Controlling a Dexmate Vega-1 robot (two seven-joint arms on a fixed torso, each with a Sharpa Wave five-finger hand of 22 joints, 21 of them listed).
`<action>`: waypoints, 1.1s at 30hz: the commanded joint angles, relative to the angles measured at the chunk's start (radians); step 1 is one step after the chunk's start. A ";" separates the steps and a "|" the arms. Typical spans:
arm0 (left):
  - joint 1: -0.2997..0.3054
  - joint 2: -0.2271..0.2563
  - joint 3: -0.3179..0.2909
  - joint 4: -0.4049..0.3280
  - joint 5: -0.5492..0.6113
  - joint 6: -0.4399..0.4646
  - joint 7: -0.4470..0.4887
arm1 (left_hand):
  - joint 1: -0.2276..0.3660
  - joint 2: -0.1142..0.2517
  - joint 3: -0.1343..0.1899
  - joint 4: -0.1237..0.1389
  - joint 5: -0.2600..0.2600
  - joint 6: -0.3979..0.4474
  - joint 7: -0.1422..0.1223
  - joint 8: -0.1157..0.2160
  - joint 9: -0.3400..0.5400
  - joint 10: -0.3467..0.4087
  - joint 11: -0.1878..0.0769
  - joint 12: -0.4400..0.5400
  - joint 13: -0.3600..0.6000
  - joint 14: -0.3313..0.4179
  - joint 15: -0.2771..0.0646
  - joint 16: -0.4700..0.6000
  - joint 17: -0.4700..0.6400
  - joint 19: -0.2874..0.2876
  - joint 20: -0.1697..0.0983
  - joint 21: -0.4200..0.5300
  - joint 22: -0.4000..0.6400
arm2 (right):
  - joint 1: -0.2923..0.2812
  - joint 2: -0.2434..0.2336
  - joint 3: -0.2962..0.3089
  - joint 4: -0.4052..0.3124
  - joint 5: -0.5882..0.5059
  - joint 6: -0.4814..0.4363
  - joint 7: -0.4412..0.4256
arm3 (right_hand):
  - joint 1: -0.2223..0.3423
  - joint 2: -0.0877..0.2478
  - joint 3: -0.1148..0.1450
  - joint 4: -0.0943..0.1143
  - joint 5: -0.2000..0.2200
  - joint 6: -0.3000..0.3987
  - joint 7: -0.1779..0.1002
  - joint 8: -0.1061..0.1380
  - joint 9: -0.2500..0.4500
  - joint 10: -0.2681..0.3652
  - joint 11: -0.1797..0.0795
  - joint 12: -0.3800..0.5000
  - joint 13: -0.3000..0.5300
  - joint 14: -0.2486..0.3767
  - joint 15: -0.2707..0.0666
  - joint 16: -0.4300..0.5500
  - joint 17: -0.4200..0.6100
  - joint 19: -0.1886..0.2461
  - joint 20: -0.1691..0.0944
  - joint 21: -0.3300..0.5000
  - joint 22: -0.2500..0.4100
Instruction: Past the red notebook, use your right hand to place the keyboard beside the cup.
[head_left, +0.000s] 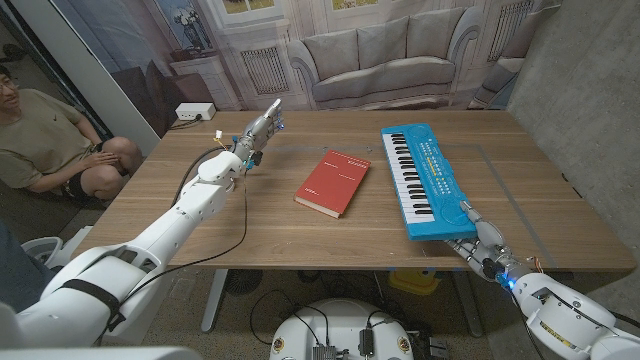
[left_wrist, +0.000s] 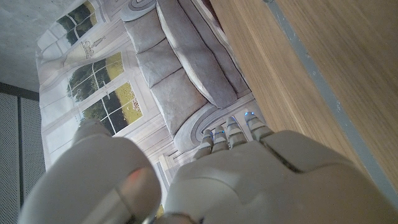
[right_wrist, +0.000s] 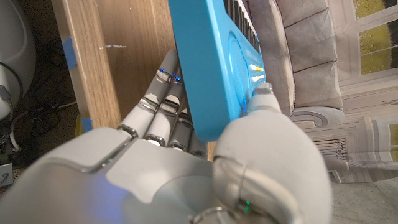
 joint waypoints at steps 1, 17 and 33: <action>-0.001 0.001 0.002 -0.001 0.000 0.001 -0.004 | 0.003 0.004 -0.006 0.005 0.000 0.001 0.001 0.006 0.004 -0.005 -0.004 0.004 0.004 -0.007 -0.002 0.000 0.005 -0.003 0.006 -0.003 0.001 | -0.013 0.002 -0.005 0.001 -0.013 0.011 0.020 | -0.008 -0.006 -0.011 0.001 0.007 -0.008 0.002 -0.002 0.000 -0.018 0.000 0.000 0.002 -0.019 0.003 -0.007 -0.001 -0.016 -0.009 -0.010 -0.002; 0.014 0.008 -0.003 -0.020 -0.004 0.002 0.001 | 0.005 0.006 -0.009 0.005 0.000 0.001 0.001 0.005 0.004 -0.005 -0.004 0.004 0.004 -0.007 0.000 0.000 0.005 -0.003 0.007 -0.003 0.001 | -0.019 0.006 -0.013 0.006 -0.025 0.027 0.038 | -0.026 -0.019 -0.027 0.006 0.013 -0.033 0.001 -0.002 -0.004 -0.049 0.004 -0.002 0.002 -0.051 0.022 -0.006 -0.006 -0.037 0.005 -0.022 -0.005; 0.027 0.016 -0.008 -0.037 -0.006 -0.001 0.006 | 0.005 0.007 -0.012 0.006 -0.001 0.001 0.000 0.005 0.004 -0.006 -0.004 0.004 0.004 -0.006 -0.001 0.000 0.006 -0.004 0.007 -0.003 0.001 | -0.036 0.022 -0.021 0.002 -0.042 0.056 0.047 | -0.077 -0.040 -0.059 0.025 0.021 -0.084 0.013 -0.006 -0.011 -0.093 0.032 -0.002 0.002 -0.100 0.052 -0.005 -0.012 -0.060 0.024 -0.040 -0.009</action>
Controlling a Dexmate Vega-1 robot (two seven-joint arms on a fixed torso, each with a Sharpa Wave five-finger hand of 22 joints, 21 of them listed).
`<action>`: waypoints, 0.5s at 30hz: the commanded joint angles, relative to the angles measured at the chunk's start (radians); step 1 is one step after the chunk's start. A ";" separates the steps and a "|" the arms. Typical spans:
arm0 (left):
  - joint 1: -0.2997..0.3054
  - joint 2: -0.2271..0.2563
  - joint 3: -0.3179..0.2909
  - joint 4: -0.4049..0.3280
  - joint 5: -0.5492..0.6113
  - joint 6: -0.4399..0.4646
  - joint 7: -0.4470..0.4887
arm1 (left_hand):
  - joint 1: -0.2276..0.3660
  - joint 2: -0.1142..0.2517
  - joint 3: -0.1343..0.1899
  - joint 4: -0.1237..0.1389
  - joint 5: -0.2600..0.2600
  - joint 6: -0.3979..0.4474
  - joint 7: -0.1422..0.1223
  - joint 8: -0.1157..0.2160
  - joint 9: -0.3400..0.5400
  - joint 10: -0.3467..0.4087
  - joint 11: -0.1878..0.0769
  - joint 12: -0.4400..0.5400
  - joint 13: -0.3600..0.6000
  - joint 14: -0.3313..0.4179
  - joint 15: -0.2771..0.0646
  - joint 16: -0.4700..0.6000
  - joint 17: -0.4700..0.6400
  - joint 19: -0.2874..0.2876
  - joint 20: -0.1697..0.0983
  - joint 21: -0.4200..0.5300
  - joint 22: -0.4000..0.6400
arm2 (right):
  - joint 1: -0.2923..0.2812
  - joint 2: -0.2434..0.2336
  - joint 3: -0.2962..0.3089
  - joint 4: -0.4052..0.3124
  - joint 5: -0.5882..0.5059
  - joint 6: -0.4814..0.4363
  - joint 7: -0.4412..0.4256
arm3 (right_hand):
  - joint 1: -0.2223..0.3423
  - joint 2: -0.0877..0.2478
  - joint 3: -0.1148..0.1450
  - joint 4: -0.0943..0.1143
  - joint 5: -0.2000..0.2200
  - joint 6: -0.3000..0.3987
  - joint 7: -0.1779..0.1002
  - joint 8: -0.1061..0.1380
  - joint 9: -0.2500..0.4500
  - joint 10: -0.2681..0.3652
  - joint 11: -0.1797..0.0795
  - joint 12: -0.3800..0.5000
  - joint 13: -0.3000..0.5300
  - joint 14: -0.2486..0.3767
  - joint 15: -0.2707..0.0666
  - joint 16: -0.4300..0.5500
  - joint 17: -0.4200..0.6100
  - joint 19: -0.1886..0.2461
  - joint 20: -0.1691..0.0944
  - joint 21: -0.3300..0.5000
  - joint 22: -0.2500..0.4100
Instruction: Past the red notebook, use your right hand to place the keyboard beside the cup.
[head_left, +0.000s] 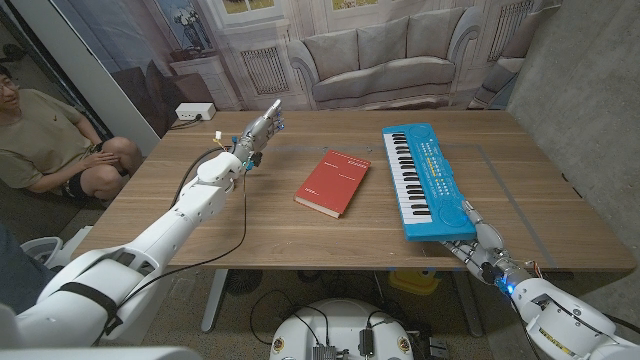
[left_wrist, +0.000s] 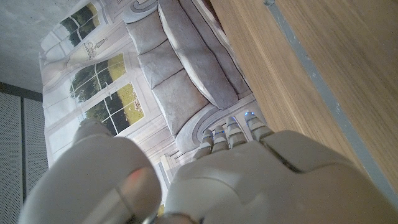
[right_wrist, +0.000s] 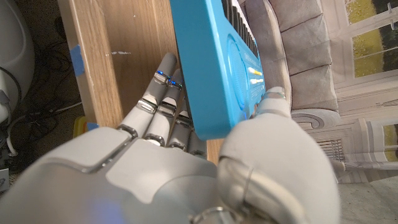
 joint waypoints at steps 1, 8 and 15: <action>0.010 0.006 -0.004 -0.013 -0.002 -0.001 0.005 | 0.003 0.004 -0.008 0.002 -0.001 0.001 0.000 0.005 0.004 -0.006 -0.004 0.004 0.004 -0.006 -0.002 0.000 0.005 -0.004 0.008 -0.003 0.001 | -0.017 0.013 -0.005 -0.004 -0.013 0.023 0.008 | -0.012 0.000 -0.006 0.000 0.006 -0.011 0.000 -0.002 0.002 -0.007 0.004 -0.002 0.002 -0.006 0.004 0.003 0.002 -0.002 0.001 -0.005 0.000; 0.015 0.008 -0.005 -0.021 -0.003 0.002 0.005 | 0.004 0.004 -0.010 0.002 -0.001 0.001 0.001 0.005 0.004 -0.007 -0.003 0.004 0.004 -0.007 -0.001 0.000 0.005 -0.004 0.007 -0.003 0.001 | -0.028 0.020 -0.005 -0.003 -0.013 0.035 0.017 | -0.024 -0.006 -0.014 0.004 0.007 -0.019 0.004 -0.001 0.000 -0.013 0.009 -0.001 0.002 -0.010 0.008 0.005 0.001 -0.006 0.005 -0.008 0.000; 0.019 0.011 -0.006 -0.027 -0.003 0.000 0.006 | 0.004 0.005 -0.011 0.002 -0.001 0.000 0.002 0.005 0.004 -0.006 -0.003 0.004 0.004 -0.007 -0.001 0.000 0.005 -0.004 0.008 -0.003 0.001 | -0.037 0.027 -0.005 -0.003 -0.022 0.048 0.016 | -0.033 -0.008 -0.020 0.008 0.009 -0.023 0.010 0.000 -0.001 -0.016 0.011 0.001 0.002 -0.016 0.012 0.006 -0.001 -0.010 0.008 -0.012 -0.001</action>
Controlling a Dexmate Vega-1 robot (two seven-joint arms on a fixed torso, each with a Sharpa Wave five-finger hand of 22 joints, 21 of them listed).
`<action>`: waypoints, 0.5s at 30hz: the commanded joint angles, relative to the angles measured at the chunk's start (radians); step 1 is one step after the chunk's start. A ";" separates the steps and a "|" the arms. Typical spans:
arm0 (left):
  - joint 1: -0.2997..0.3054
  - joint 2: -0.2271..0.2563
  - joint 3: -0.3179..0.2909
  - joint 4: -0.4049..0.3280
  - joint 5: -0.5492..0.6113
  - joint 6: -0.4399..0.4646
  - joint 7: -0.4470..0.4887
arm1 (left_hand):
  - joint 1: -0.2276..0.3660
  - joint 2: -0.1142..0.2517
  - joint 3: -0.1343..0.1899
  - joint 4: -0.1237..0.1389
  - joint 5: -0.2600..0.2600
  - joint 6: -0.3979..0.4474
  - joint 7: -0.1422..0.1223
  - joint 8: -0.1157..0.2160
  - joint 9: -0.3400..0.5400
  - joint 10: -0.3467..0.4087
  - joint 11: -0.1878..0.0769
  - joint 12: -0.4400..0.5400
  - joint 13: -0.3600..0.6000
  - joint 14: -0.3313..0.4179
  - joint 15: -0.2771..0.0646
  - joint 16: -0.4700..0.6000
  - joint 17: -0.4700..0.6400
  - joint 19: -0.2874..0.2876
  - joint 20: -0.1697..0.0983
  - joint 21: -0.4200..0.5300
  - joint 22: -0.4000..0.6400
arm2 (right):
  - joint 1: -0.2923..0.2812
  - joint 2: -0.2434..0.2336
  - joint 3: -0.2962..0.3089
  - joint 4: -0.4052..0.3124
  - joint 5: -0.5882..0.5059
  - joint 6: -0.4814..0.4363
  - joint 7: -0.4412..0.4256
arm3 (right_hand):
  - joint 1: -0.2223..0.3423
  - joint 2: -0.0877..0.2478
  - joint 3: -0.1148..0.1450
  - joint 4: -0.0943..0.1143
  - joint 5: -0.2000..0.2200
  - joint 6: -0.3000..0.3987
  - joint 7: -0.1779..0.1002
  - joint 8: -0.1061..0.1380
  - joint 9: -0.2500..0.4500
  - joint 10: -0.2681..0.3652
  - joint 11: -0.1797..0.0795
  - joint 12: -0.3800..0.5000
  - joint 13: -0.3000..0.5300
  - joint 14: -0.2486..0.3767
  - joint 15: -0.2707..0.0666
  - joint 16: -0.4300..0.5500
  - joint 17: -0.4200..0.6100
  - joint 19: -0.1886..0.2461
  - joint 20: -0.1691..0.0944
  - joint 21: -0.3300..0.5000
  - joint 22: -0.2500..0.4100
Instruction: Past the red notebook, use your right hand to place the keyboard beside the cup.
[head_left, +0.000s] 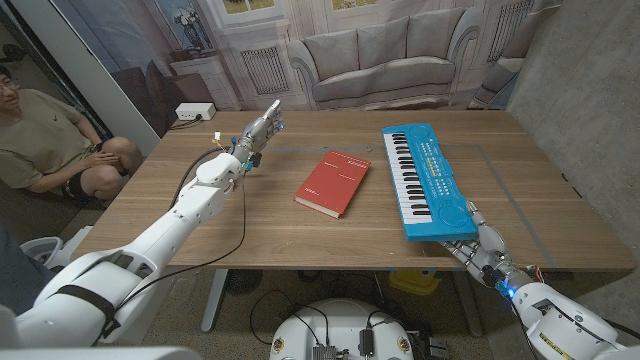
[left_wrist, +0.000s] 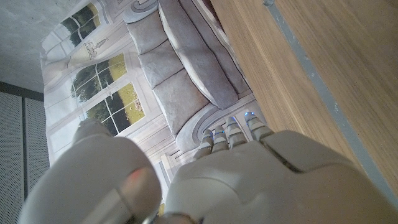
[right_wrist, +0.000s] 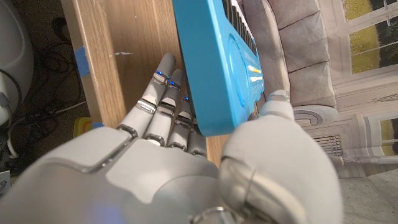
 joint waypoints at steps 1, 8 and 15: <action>0.008 0.005 -0.003 -0.012 -0.002 -0.001 0.003 | 0.004 0.005 -0.003 0.002 -0.001 0.000 0.001 0.005 0.004 -0.006 -0.004 0.004 0.004 -0.007 0.000 0.000 0.005 -0.004 0.008 -0.003 0.001 | -0.017 0.011 0.001 -0.002 -0.012 0.020 0.004 | -0.008 -0.002 -0.005 -0.001 0.010 -0.005 0.004 0.000 0.000 -0.001 0.004 0.001 0.001 -0.007 0.002 0.006 -0.001 -0.006 0.003 -0.008 -0.001; 0.017 0.011 -0.007 -0.027 -0.003 0.000 0.009 | 0.005 0.005 -0.004 0.002 -0.001 0.000 0.001 0.005 0.004 -0.005 -0.004 0.005 0.004 -0.007 -0.001 0.000 0.005 -0.004 0.008 -0.003 0.002 | -0.030 0.018 0.010 -0.004 -0.025 0.031 -0.001 | -0.013 -0.002 -0.009 0.002 0.012 -0.007 0.004 0.002 -0.001 -0.004 0.005 0.002 0.001 -0.011 0.005 0.007 -0.002 -0.009 0.005 -0.011 -0.001; 0.025 0.017 -0.011 -0.040 -0.004 0.001 0.015 | 0.005 0.006 -0.005 0.002 -0.001 0.001 0.000 0.005 0.004 -0.006 -0.003 0.004 0.004 -0.007 -0.001 0.000 0.005 -0.003 0.007 -0.002 0.001 | -0.045 0.026 0.023 -0.010 -0.042 0.040 -0.002 | -0.016 -0.002 -0.011 0.003 0.014 -0.006 0.005 0.004 -0.002 -0.005 0.006 0.004 0.001 -0.015 0.006 0.008 -0.003 -0.009 0.006 -0.012 -0.001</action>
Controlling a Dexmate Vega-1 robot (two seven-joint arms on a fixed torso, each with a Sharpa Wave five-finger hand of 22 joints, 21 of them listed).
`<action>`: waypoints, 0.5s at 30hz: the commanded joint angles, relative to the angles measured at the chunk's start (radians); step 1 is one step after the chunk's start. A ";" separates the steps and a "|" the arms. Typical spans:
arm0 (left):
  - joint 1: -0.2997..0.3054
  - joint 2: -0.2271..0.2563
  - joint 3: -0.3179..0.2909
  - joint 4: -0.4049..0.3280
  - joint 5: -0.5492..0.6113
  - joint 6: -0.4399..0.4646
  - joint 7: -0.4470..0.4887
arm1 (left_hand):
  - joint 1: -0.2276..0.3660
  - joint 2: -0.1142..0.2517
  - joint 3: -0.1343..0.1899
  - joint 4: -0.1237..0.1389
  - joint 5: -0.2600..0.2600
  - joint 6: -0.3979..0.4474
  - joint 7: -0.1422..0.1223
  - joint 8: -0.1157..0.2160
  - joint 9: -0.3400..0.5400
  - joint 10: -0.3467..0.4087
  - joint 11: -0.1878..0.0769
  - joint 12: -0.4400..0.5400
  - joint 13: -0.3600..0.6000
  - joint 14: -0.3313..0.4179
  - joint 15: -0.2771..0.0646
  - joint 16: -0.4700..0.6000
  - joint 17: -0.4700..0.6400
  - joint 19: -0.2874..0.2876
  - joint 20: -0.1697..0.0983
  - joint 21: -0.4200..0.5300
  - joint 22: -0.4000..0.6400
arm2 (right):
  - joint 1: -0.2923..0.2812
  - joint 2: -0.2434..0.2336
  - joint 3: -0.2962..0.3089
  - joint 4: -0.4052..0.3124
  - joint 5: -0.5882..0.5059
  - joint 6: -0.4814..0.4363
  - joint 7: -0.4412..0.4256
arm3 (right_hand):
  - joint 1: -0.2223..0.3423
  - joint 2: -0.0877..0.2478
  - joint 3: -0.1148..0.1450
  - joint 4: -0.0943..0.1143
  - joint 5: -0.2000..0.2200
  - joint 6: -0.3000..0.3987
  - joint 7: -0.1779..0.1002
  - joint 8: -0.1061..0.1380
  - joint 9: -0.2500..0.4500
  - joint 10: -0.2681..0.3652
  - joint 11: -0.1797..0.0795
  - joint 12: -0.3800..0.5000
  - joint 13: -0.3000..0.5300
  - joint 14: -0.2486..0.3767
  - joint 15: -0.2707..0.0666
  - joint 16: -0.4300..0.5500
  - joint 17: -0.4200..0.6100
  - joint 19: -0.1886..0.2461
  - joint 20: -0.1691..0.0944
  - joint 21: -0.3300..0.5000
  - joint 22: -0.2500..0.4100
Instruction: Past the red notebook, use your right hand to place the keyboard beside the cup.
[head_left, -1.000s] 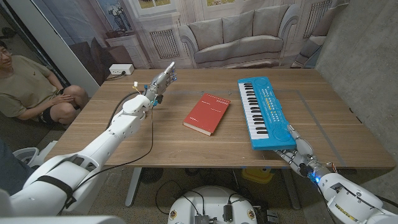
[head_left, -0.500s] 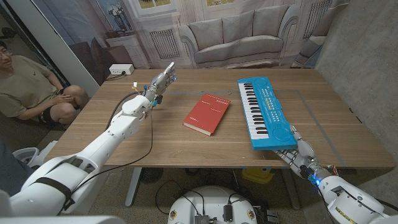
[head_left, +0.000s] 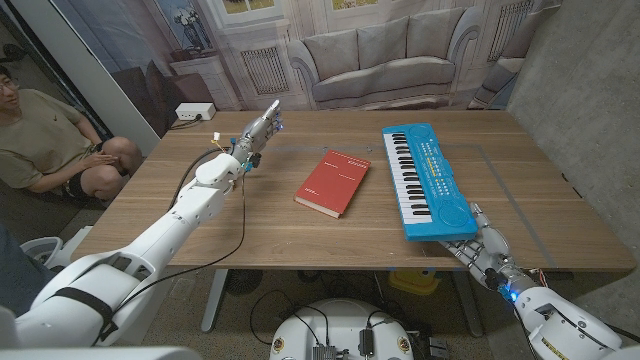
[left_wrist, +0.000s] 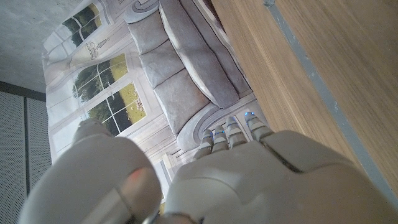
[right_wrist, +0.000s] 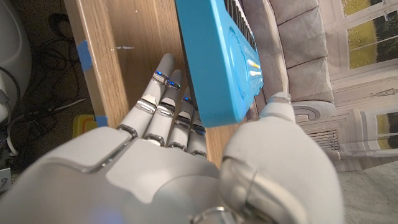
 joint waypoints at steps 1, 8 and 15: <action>0.012 0.010 -0.006 -0.021 -0.002 0.001 0.008 | 0.006 0.006 -0.006 0.002 -0.001 0.001 0.000 0.005 0.004 -0.006 -0.002 0.004 0.004 -0.007 -0.001 0.000 0.005 -0.003 0.007 -0.003 0.002 | -0.024 0.014 0.019 -0.009 -0.028 0.019 -0.005 | -0.003 0.001 -0.008 0.001 0.006 -0.002 0.000 0.004 0.003 0.000 0.000 0.004 0.001 -0.010 0.001 0.008 0.002 -0.004 0.001 -0.002 -0.001; 0.014 0.012 -0.007 -0.026 -0.002 0.001 0.011 | 0.006 0.006 -0.007 0.002 -0.001 0.001 0.002 0.005 0.004 -0.006 -0.004 0.004 0.004 -0.007 0.000 0.000 0.005 -0.003 0.006 -0.003 0.001 | -0.026 0.022 0.029 -0.011 -0.039 0.021 -0.006 | -0.005 0.001 -0.010 0.002 0.008 -0.002 0.000 0.006 0.002 0.000 -0.001 0.005 0.001 -0.012 0.001 0.008 0.001 -0.006 0.002 -0.004 -0.001; 0.017 0.013 -0.009 -0.032 0.000 -0.002 0.018 | 0.007 0.007 -0.008 0.003 -0.001 0.001 0.001 0.005 0.004 -0.005 -0.004 0.004 0.004 -0.008 -0.001 0.000 0.005 -0.003 0.007 -0.002 0.002 | -0.023 0.029 0.045 -0.007 -0.051 0.024 -0.006 | -0.007 0.002 -0.011 0.003 0.009 -0.003 -0.001 0.006 0.001 -0.001 0.000 0.006 0.001 -0.014 0.002 0.009 0.001 -0.008 0.002 -0.005 -0.001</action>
